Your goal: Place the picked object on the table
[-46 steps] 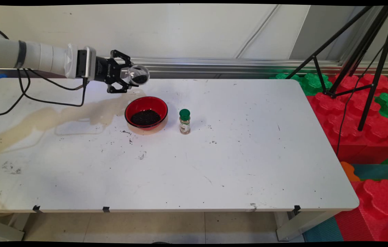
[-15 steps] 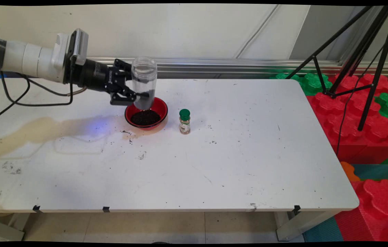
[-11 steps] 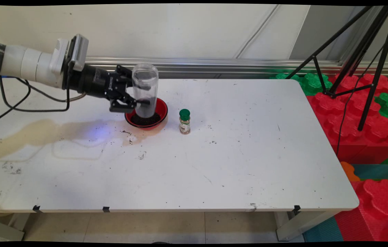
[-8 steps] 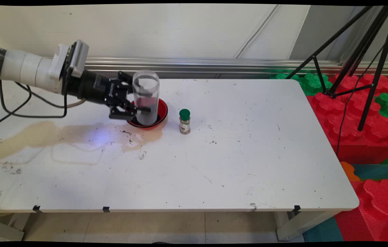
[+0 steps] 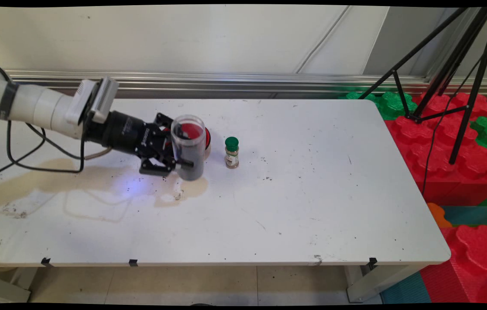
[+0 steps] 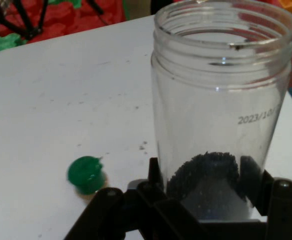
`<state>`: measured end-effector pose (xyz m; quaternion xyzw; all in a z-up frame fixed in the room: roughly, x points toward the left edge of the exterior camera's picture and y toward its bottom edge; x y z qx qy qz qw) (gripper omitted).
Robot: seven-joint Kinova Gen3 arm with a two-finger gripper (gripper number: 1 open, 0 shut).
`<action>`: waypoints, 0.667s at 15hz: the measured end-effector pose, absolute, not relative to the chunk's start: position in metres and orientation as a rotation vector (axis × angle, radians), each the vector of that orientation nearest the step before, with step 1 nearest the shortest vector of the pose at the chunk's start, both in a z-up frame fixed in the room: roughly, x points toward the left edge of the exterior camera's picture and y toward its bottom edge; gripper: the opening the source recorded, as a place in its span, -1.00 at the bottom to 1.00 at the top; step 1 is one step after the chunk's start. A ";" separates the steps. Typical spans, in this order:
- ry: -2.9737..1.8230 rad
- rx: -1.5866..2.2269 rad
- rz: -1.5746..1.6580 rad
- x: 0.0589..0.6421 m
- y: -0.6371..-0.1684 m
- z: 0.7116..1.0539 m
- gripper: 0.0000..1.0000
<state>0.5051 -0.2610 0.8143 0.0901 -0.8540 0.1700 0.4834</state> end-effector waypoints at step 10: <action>-2.028 0.234 0.333 0.480 -0.251 0.768 -1.00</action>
